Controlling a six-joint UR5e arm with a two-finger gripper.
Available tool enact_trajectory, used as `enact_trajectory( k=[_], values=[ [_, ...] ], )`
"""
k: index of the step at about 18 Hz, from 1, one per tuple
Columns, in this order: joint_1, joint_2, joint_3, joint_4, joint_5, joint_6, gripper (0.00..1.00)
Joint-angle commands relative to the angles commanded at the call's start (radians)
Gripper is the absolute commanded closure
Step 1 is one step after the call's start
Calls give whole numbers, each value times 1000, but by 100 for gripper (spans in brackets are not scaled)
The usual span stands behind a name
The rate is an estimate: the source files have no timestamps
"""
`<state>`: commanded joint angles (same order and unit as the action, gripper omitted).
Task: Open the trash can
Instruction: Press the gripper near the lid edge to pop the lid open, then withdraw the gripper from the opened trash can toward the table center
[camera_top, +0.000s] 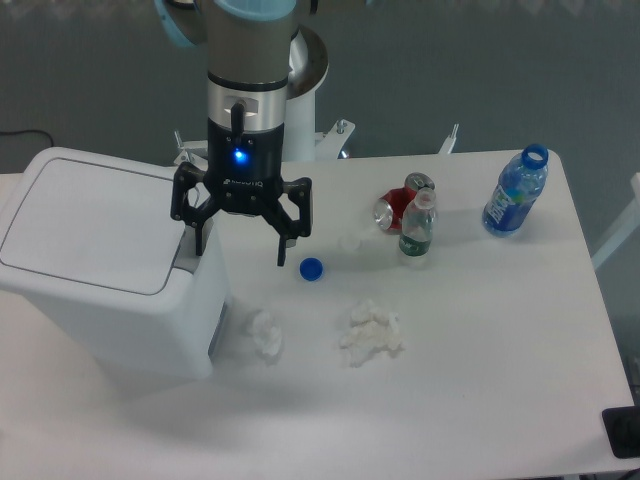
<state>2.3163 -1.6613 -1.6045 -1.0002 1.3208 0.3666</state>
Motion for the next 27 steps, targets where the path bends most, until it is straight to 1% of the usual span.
enact_trajectory(
  k=[14, 19, 25, 27],
  values=[
    [0, -2, -6, 0, 2, 3, 0],
    [2, 0, -18, 0, 2, 6, 0],
    [9, 0, -17, 2, 2, 6, 0],
    [18, 3, -6, 2, -2, 5, 0]
  ],
)
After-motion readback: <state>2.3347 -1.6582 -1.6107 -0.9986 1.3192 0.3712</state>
